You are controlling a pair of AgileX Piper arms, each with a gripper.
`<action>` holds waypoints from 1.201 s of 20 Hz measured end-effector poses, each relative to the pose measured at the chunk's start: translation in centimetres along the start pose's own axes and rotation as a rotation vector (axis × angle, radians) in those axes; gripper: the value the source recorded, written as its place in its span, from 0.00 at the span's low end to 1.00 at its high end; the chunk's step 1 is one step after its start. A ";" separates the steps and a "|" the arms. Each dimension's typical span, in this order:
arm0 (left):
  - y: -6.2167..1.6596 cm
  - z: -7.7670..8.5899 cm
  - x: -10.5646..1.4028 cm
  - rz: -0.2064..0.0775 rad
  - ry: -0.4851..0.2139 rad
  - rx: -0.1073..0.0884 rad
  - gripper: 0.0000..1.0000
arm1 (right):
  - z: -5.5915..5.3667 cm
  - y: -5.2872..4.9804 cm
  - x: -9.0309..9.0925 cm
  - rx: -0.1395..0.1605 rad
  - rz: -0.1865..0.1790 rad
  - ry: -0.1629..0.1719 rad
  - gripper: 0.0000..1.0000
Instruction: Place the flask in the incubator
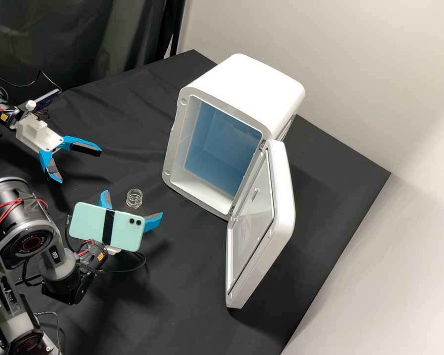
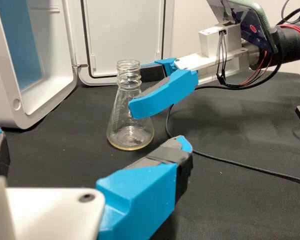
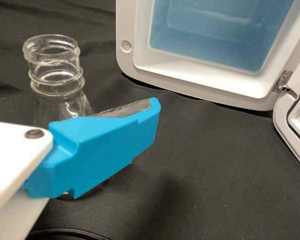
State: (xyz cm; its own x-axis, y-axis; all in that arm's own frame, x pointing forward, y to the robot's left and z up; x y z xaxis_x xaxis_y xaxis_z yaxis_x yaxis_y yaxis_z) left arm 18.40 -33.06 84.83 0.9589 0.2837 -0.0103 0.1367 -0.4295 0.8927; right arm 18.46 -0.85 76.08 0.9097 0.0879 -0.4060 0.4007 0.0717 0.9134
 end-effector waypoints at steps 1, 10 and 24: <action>0.00 0.0 0.0 0.000 0.000 0.000 1.00 | 0.0 0.0 0.0 0.001 -0.001 -0.001 1.00; 0.00 0.0 0.0 0.000 0.000 0.000 1.00 | 1.1 -1.0 0.4 0.013 -0.054 -0.049 1.00; -0.01 0.0 0.0 -0.001 -0.002 0.000 1.00 | 2.8 -1.2 2.4 -0.013 -0.076 -0.106 1.00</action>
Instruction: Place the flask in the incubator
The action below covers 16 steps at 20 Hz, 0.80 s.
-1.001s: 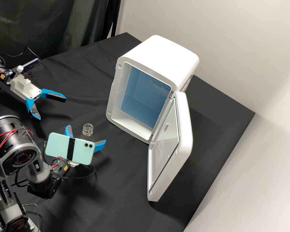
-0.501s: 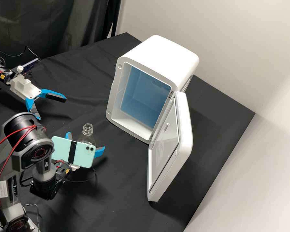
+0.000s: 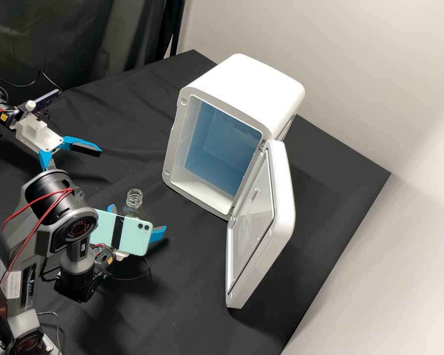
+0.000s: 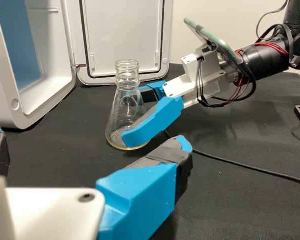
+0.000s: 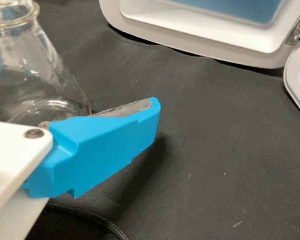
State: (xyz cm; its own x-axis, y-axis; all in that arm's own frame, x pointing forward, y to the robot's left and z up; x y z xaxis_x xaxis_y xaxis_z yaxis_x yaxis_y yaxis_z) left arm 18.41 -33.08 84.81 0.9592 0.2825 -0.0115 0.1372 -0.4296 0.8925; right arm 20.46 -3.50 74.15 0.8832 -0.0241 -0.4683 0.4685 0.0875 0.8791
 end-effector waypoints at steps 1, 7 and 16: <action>0.00 0.0 0.0 0.000 0.000 0.000 1.00 | 0.0 0.1 0.1 -0.002 0.001 0.002 1.00; 0.00 0.0 0.0 0.000 0.000 0.000 1.00 | 0.0 0.4 0.8 -0.018 0.020 -0.002 1.00; 0.00 0.0 0.0 0.000 0.000 0.000 1.00 | -0.1 0.6 1.6 -0.030 0.029 0.002 1.00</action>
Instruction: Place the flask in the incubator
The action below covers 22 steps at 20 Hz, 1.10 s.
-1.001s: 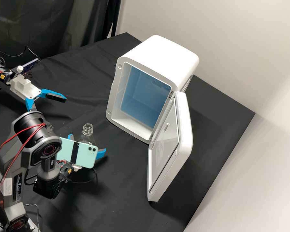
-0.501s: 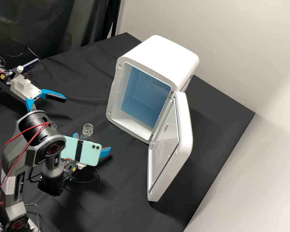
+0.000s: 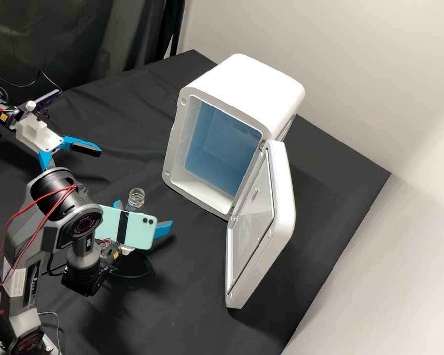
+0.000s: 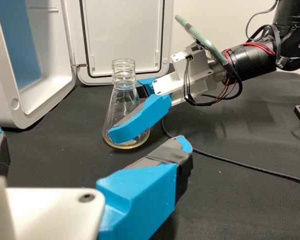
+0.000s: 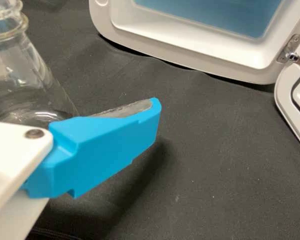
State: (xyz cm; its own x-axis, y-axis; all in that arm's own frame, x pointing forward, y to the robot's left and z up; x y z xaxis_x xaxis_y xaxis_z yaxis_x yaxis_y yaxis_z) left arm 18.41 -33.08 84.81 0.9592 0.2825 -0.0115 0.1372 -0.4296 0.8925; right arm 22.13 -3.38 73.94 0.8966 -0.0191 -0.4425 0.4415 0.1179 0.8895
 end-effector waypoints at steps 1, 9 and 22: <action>0.00 0.0 0.0 0.000 0.000 0.000 1.00 | 0.0 0.0 0.1 0.000 0.000 0.001 1.00; 0.00 0.0 0.0 0.000 0.000 0.000 1.00 | -0.1 0.0 0.3 -0.001 0.005 0.001 1.00; -0.05 0.2 0.1 -0.003 -0.010 0.002 1.00 | -0.1 0.1 0.3 0.000 0.008 -0.001 1.00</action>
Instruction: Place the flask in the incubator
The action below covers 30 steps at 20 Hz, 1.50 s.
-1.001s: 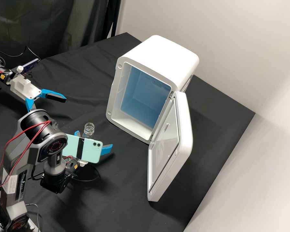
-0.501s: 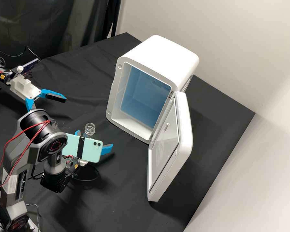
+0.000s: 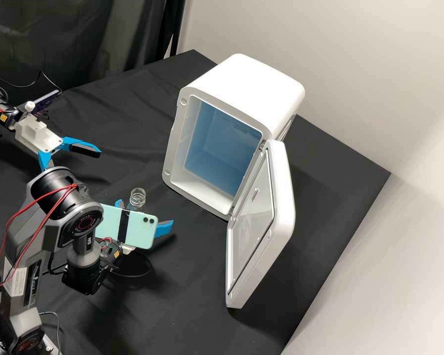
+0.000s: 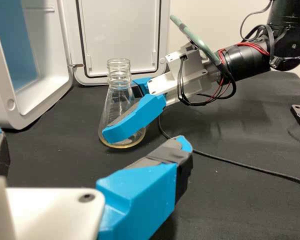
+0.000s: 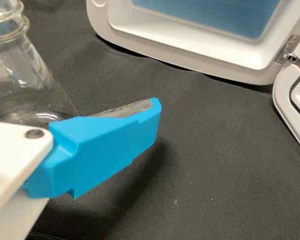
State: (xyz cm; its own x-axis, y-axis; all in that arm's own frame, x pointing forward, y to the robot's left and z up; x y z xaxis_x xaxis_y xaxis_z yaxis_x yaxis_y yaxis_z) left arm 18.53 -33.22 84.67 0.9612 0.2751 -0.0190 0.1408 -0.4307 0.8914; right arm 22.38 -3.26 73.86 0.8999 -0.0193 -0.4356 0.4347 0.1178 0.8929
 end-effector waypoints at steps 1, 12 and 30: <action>0.00 0.0 0.0 0.000 -0.001 0.000 1.00 | 0.0 0.0 0.0 0.000 0.000 0.000 1.00; 0.00 0.0 0.0 0.000 -0.001 0.000 1.00 | 0.0 0.0 0.0 0.000 0.000 0.000 0.00; 0.00 0.0 0.0 0.000 -0.001 0.000 1.00 | 0.0 0.0 0.0 0.000 0.000 0.000 0.00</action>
State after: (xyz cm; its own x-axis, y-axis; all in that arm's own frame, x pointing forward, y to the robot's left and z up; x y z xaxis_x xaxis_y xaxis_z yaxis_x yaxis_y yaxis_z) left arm 18.54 -33.23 84.66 0.9614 0.2745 -0.0195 0.1411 -0.4308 0.8914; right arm 22.38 -3.26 73.86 0.8999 -0.0193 -0.4356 0.4347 0.1178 0.8929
